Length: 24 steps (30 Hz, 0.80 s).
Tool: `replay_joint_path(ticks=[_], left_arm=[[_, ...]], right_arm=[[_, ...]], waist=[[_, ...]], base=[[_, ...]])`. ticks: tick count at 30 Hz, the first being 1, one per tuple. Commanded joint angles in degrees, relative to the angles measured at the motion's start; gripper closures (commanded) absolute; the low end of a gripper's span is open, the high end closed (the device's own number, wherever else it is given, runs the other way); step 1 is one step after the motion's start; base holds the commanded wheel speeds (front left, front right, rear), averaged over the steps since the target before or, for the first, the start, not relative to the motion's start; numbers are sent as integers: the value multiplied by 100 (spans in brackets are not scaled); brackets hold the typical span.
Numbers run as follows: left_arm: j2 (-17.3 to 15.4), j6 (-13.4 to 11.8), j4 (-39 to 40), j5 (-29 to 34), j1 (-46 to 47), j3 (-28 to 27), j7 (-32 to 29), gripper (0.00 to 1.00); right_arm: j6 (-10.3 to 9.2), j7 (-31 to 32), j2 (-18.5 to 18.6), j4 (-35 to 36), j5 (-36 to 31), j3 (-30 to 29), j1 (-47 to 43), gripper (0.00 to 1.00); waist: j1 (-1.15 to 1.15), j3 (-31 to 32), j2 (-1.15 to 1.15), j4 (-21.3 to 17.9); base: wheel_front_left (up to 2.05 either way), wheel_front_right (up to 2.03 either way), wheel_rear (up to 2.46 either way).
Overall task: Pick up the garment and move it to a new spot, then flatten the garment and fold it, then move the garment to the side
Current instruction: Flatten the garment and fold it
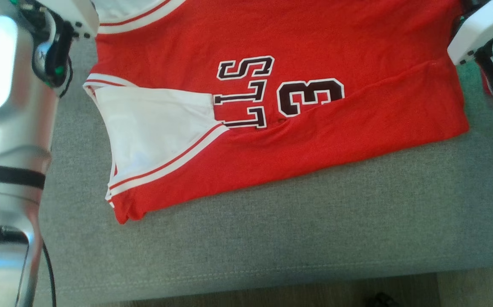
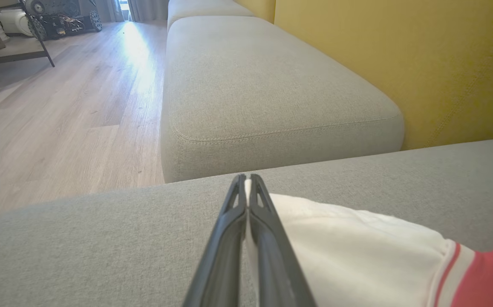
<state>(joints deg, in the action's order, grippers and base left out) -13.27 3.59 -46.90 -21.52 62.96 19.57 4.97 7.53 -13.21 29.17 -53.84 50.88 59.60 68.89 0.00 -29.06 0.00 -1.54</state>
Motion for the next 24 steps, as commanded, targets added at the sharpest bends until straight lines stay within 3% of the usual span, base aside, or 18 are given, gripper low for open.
replay_joint_path(ticks=[1, 14, 24], left_arm=[[-261, 37, 119, -31, 39, -132, 76, 100], [-500, 190, 532, -223, -678, -67, 164, 100], [-862, 211, 1601, -195, -1834, 235, -266, 100]], right_arm=[[-4, -83, 89, 77, 45, 41, -141, 100], [-4, -176, 396, 636, 50, -92, -744, 100], [-4, -178, 606, 933, 54, -231, -1622, 100]], waist=[[0, 35, 0, -2], [0, 475, 0, 43], [0, 1075, 0, 170]], base=[[0, 0, 0], [0, 0, 0], [0, 0, 0]])
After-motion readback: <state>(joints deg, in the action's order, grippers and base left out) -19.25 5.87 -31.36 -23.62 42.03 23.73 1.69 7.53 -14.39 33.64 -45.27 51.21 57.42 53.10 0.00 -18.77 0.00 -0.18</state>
